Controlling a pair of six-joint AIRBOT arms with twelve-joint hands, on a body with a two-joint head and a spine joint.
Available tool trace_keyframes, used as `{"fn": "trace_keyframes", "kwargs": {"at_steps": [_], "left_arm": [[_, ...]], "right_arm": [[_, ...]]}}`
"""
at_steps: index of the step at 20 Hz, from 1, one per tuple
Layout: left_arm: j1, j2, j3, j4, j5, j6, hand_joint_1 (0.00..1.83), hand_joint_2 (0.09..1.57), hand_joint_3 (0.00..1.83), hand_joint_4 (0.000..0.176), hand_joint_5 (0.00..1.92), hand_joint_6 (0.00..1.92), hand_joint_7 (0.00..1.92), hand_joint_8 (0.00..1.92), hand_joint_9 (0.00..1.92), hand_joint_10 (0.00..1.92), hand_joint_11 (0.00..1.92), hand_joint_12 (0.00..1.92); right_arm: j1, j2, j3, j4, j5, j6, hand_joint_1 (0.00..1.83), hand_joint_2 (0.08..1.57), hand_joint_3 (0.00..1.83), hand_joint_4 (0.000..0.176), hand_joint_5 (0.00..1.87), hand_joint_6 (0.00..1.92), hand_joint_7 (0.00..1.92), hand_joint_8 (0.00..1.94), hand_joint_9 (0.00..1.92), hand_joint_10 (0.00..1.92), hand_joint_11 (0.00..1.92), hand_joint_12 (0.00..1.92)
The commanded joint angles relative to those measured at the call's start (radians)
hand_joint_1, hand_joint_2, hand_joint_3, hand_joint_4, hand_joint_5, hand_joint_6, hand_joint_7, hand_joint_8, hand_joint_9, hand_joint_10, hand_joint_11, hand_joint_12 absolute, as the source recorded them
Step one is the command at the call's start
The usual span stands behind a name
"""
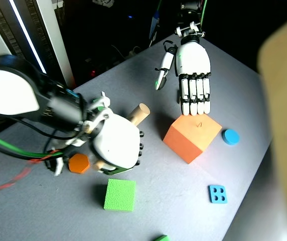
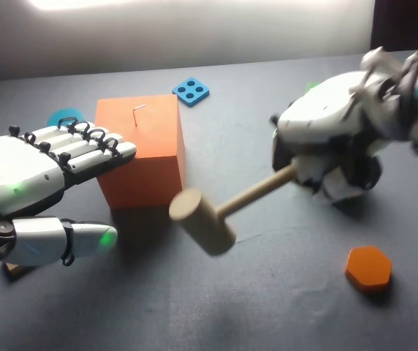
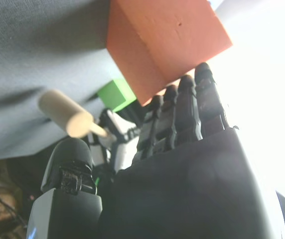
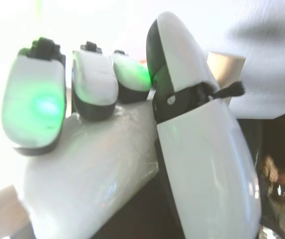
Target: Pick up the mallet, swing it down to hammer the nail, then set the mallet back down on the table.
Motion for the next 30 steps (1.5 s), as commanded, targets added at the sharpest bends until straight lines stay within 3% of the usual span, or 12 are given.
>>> {"fn": "trace_keyframes", "kwargs": {"at_steps": [1,6,9,12,15,19,20,21,22,23,27,30], "left_arm": [[-0.007,0.003,0.003,-0.002,-0.065,-0.002,0.00,1.30,0.00,0.000,0.05,0.00,0.08,0.00,0.07,0.00,0.02,0.05],[-0.008,0.004,0.002,-0.002,-0.065,-0.002,0.00,1.31,0.00,0.000,0.07,0.01,0.10,0.01,0.08,0.01,0.04,0.06],[-0.008,0.004,0.003,-0.002,-0.065,-0.002,0.00,1.30,0.00,0.000,0.05,0.00,0.07,0.00,0.06,0.00,0.01,0.06],[-0.009,0.004,0.004,-0.002,-0.066,-0.002,0.00,1.31,0.00,0.000,0.00,0.00,0.02,0.00,0.01,0.00,0.00,0.01],[-0.009,0.004,0.004,-0.002,-0.066,-0.002,0.00,1.31,0.00,0.000,0.02,0.01,0.03,0.01,0.03,0.01,0.02,0.01],[-0.009,0.004,0.004,0.000,-0.065,-0.002,0.00,1.31,0.00,0.000,0.02,0.00,0.03,0.00,0.03,0.00,0.01,0.01],[-0.009,0.004,0.005,0.000,-0.065,-0.002,0.00,1.31,0.00,0.000,0.02,0.00,0.03,0.00,0.03,0.00,0.01,0.01],[-0.010,0.004,0.005,0.000,-0.065,-0.002,0.00,1.31,0.00,0.000,0.03,0.00,0.04,0.00,0.03,0.00,0.01,0.01],[-0.010,0.004,0.005,0.000,-0.065,-0.002,0.00,1.31,0.00,0.000,0.03,0.00,0.04,0.00,0.03,0.00,0.01,0.01],[-0.010,0.004,0.005,0.000,-0.065,-0.002,0.00,1.30,0.00,0.000,0.02,0.00,0.03,0.00,0.03,0.00,0.01,0.01],[-0.008,0.004,0.006,0.000,-0.065,-0.002,0.00,1.31,0.00,0.000,0.01,0.00,0.02,0.00,0.01,0.00,0.00,0.00],[-0.008,0.004,0.007,0.000,-0.065,-0.002,0.00,1.30,0.00,0.000,0.03,0.01,0.04,0.01,0.03,0.01,0.02,0.01]], "right_arm": [[0.026,0.026,-0.013,-0.019,0.114,0.026,0.37,1.57,0.01,0.000,1.24,1.92,1.48,1.94,1.61,1.92,1.74,1.92],[0.092,0.100,-0.010,-0.019,0.226,0.196,0.38,1.57,0.01,0.000,1.24,1.92,1.47,1.94,1.60,1.92,1.73,1.92],[0.110,0.089,0.028,-0.019,0.272,0.220,0.41,1.57,0.01,0.000,1.22,1.92,1.47,1.94,1.61,1.92,1.73,1.92],[0.117,0.077,0.070,-0.018,0.402,0.113,0.43,1.56,0.00,0.000,1.21,1.92,1.44,1.94,1.58,1.92,1.71,1.92],[0.115,0.063,0.101,-0.018,0.463,0.017,0.43,1.56,0.00,0.000,1.22,1.92,1.44,1.94,1.58,1.92,1.71,1.92],[0.086,0.048,0.140,-0.017,0.519,0.001,0.48,1.54,0.00,0.000,1.21,1.92,1.44,1.94,1.57,1.92,1.70,1.92],[0.083,0.046,0.150,-0.009,0.567,-0.040,0.48,1.54,0.00,0.000,1.21,1.92,1.44,1.94,1.57,1.92,1.70,1.92],[0.076,0.045,0.149,0.174,0.597,-0.254,0.49,1.54,0.00,0.000,1.21,1.92,1.43,1.94,1.57,1.92,1.70,1.92],[0.055,0.044,0.145,0.442,0.666,-0.546,0.49,1.54,0.00,0.000,1.21,1.92,1.43,1.94,1.57,1.92,1.70,1.92],[0.023,0.042,0.142,0.629,0.789,-0.764,0.49,1.54,0.00,0.000,1.23,1.92,1.44,1.94,1.58,1.92,1.70,1.92],[-0.016,0.034,0.139,0.694,0.754,-0.785,0.51,1.53,0.00,0.000,1.20,1.92,1.42,1.94,1.57,1.92,1.70,1.92],[-0.041,0.033,0.135,0.920,0.782,-0.883,0.47,1.55,0.00,0.000,1.22,1.92,1.44,1.94,1.58,1.92,1.70,1.92]]}}
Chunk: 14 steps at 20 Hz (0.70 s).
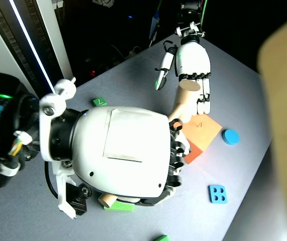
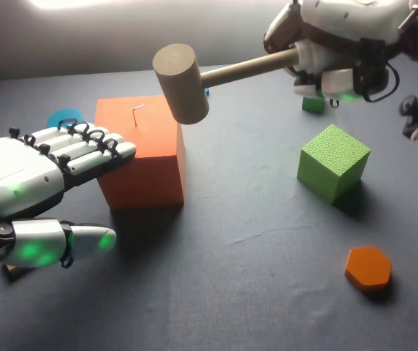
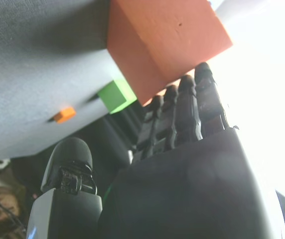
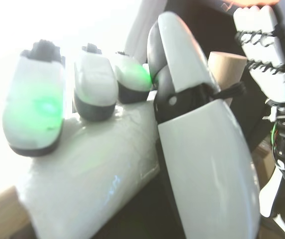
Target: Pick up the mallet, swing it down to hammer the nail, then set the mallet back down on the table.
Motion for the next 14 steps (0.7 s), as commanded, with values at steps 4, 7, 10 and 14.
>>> {"fn": "trace_keyframes", "kwargs": {"at_steps": [4,7,10,14], "left_arm": [[-0.008,0.003,0.004,-0.008,-0.073,-0.002,0.00,1.30,0.00,0.000,0.02,0.00,0.03,0.00,0.02,0.00,0.01,0.01],[-0.009,0.003,0.004,-0.008,-0.073,-0.002,0.00,1.30,0.00,0.000,0.03,0.00,0.04,0.01,0.03,0.01,0.01,0.01],[-0.009,0.003,0.004,-0.008,-0.073,-0.004,0.00,1.30,0.00,0.000,0.01,0.00,0.03,0.00,0.01,0.00,0.00,0.00],[-0.010,0.003,0.005,-0.008,-0.073,-0.006,0.00,1.30,0.00,0.000,0.02,0.01,0.03,0.01,0.03,0.01,0.01,0.01]], "right_arm": [[0.017,-0.023,-0.042,0.427,0.215,-0.446,0.46,1.55,0.00,0.000,1.23,1.92,1.44,1.94,1.58,1.92,1.71,1.92],[0.022,-0.052,-0.053,0.625,0.219,-0.604,0.44,1.56,0.00,0.000,1.23,1.92,1.44,1.94,1.58,1.92,1.72,1.92],[0.025,-0.082,-0.049,0.649,0.240,-0.623,0.46,1.56,0.00,0.000,1.23,1.92,1.44,1.94,1.59,1.92,1.72,1.92],[0.027,-0.135,-0.031,0.650,0.256,-0.630,0.48,1.55,0.00,0.000,1.22,1.92,1.45,1.94,1.59,1.92,1.72,1.92]]}}
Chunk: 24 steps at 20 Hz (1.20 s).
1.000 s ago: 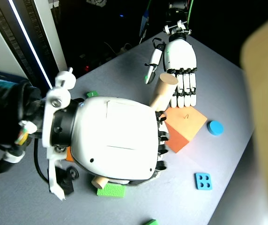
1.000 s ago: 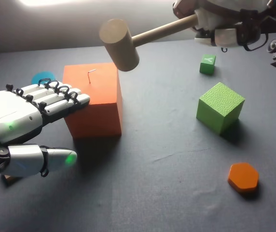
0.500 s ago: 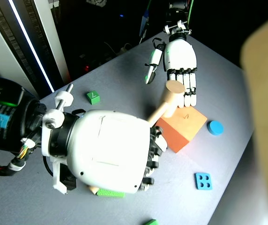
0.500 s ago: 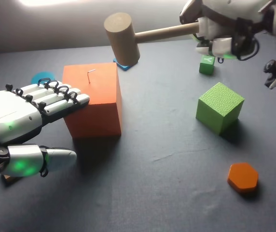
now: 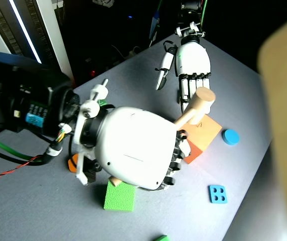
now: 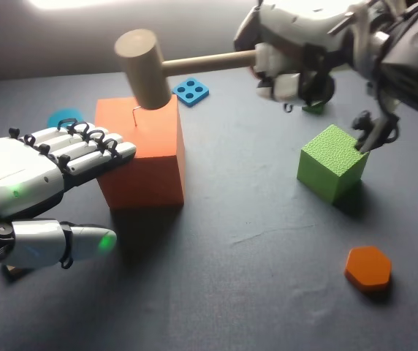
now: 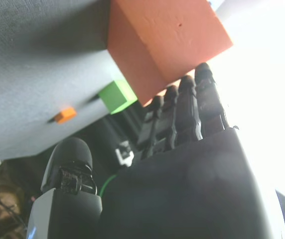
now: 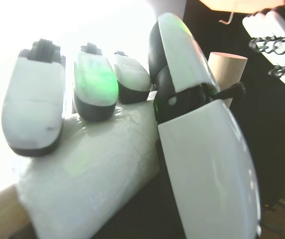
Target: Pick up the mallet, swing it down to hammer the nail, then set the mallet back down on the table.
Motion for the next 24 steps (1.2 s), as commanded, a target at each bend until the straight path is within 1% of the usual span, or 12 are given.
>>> {"fn": "trace_keyframes", "kwargs": {"at_steps": [1,8,9,13,20,22,24], "left_arm": [[-0.009,0.003,0.004,-0.009,-0.073,-0.005,0.00,1.30,0.00,0.000,0.01,0.00,0.02,0.00,0.01,0.00,0.00,0.00],[-0.013,0.003,0.006,-0.009,-0.073,-0.005,0.00,1.30,0.00,0.000,0.00,0.00,0.01,0.00,0.00,0.00,0.00,0.00],[-0.013,0.003,0.006,-0.009,-0.073,-0.005,0.00,1.29,0.00,0.000,0.03,0.01,0.03,0.01,0.02,0.01,0.03,0.01],[-0.014,0.003,0.006,-0.009,-0.073,-0.005,0.00,1.29,0.00,0.000,0.03,0.01,0.03,0.01,0.02,0.01,0.01,0.01],[-0.014,0.003,0.006,-0.009,-0.073,-0.005,0.00,1.30,0.00,0.000,0.02,0.00,0.02,0.00,0.02,0.00,0.00,0.00],[-0.014,0.003,0.006,-0.009,-0.073,-0.005,0.00,1.30,0.00,0.000,0.02,0.00,0.04,0.01,0.03,0.01,0.02,0.01],[-0.014,0.003,0.006,-0.009,-0.073,-0.005,0.00,1.30,0.00,0.000,0.02,0.00,0.03,0.00,0.02,0.00,0.01,0.00]], "right_arm": [[0.016,-0.006,0.011,-0.036,0.075,-0.001,0.48,1.55,0.00,0.000,1.24,1.92,1.46,1.94,1.59,1.92,1.72,1.92],[0.020,-0.099,0.096,-0.035,0.089,-0.009,0.45,1.56,0.00,0.000,1.24,1.92,1.46,1.94,1.60,1.92,1.73,1.92],[0.023,-0.105,0.103,-0.035,0.089,-0.011,0.46,1.55,0.00,0.000,1.24,1.92,1.45,1.94,1.59,1.92,1.72,1.92],[0.031,-0.125,0.125,-0.035,0.093,-0.014,0.45,1.56,0.00,0.000,1.24,1.92,1.46,1.94,1.60,1.92,1.73,1.92],[0.016,-0.139,0.149,-0.036,0.092,-0.023,0.45,1.57,0.00,0.000,1.23,1.92,1.47,1.94,1.61,1.92,1.73,1.92],[0.000,-0.142,0.157,-0.036,0.093,-0.034,0.44,1.57,0.00,0.000,1.22,1.92,1.47,1.94,1.61,1.92,1.73,1.92],[-0.047,-0.150,0.162,-0.037,0.107,-0.050,0.43,1.57,0.00,0.000,1.22,1.92,1.46,1.94,1.60,1.92,1.72,1.92]]}}
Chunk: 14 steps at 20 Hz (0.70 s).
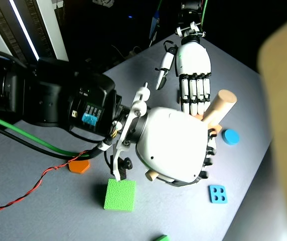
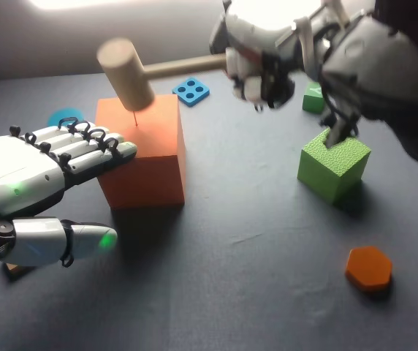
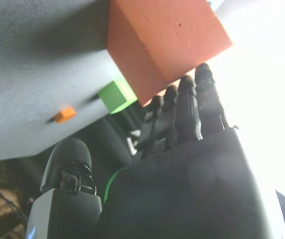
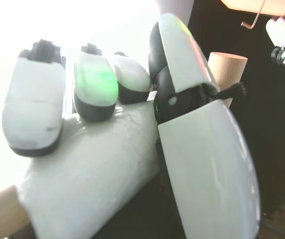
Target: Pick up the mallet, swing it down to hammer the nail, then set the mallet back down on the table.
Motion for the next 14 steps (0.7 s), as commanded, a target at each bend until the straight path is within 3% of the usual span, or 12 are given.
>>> {"fn": "trace_keyframes", "kwargs": {"at_steps": [1,4,8,14], "left_arm": [[-0.007,0.004,0.005,-0.012,-0.079,-0.003,0.00,1.30,0.00,0.000,0.01,0.00,0.02,0.00,0.01,0.00,0.00,0.00],[-0.007,0.004,0.005,-0.012,-0.080,-0.003,0.00,1.30,0.00,0.000,0.02,0.01,0.04,0.01,0.03,0.01,0.02,0.01],[-0.006,0.005,0.004,-0.012,-0.080,-0.003,0.00,1.30,0.00,0.000,0.00,0.00,0.01,0.00,0.00,0.00,0.00,0.00],[-0.006,0.005,0.004,-0.012,-0.080,-0.003,0.00,1.30,0.00,0.000,0.02,0.00,0.02,0.00,0.01,0.00,0.00,0.00]], "right_arm": [[-0.017,0.001,0.001,-0.034,0.071,-0.009,0.43,1.57,0.00,0.000,1.21,1.92,1.46,1.94,1.60,1.92,1.72,1.92],[-0.058,-0.002,0.002,-0.042,0.062,-0.011,0.46,1.57,0.00,0.000,1.20,1.92,1.46,1.94,1.60,1.92,1.72,1.92],[-0.044,0.011,-0.008,-0.048,0.064,-0.009,0.46,1.56,0.00,0.000,1.20,1.92,1.45,1.94,1.59,1.92,1.72,1.92],[-0.009,0.110,-0.111,-0.048,0.070,-0.056,0.46,1.55,0.00,0.000,1.20,1.92,1.46,1.94,1.59,1.92,1.70,1.92]]}}
